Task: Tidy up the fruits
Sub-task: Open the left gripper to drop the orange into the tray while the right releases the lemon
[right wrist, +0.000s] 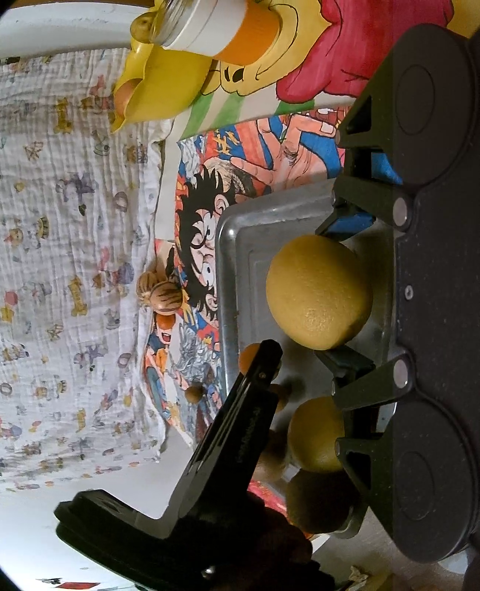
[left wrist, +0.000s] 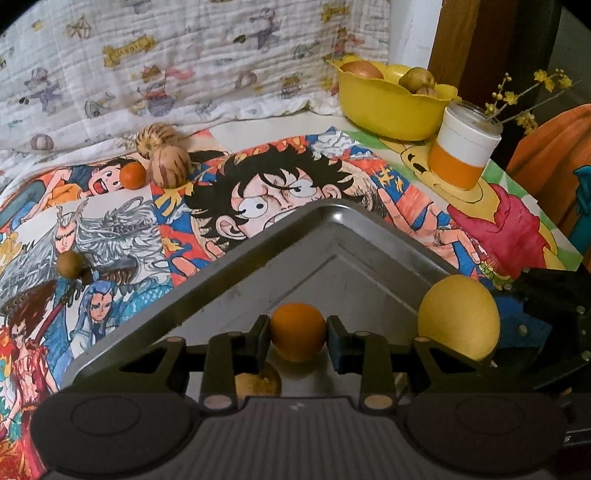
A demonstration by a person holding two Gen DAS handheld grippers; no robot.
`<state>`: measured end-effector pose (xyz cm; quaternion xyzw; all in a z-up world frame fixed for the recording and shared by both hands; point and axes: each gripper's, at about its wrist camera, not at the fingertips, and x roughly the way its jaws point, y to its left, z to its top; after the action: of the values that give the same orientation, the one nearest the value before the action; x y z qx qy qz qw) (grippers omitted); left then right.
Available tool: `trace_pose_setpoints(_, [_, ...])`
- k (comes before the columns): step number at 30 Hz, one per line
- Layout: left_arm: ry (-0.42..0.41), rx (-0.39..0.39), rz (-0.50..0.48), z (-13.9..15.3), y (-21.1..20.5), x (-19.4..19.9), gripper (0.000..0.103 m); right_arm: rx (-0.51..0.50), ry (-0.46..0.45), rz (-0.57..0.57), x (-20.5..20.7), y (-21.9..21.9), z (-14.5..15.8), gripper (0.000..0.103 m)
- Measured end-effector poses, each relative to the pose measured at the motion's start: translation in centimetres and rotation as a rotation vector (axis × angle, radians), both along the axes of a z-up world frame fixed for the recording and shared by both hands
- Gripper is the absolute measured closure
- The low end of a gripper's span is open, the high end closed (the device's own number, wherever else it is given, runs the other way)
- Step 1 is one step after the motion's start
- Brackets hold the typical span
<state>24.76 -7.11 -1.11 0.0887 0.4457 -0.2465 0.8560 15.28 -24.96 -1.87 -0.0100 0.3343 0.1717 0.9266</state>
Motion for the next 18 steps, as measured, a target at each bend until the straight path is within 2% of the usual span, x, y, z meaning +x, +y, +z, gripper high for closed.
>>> trace_pose_setpoints(18, [0.018, 0.028, -0.028, -0.38, -0.62, -0.22, 0.067, -0.022, 0.022, 0.005, 0.03, 0.18, -0.29, 0.04])
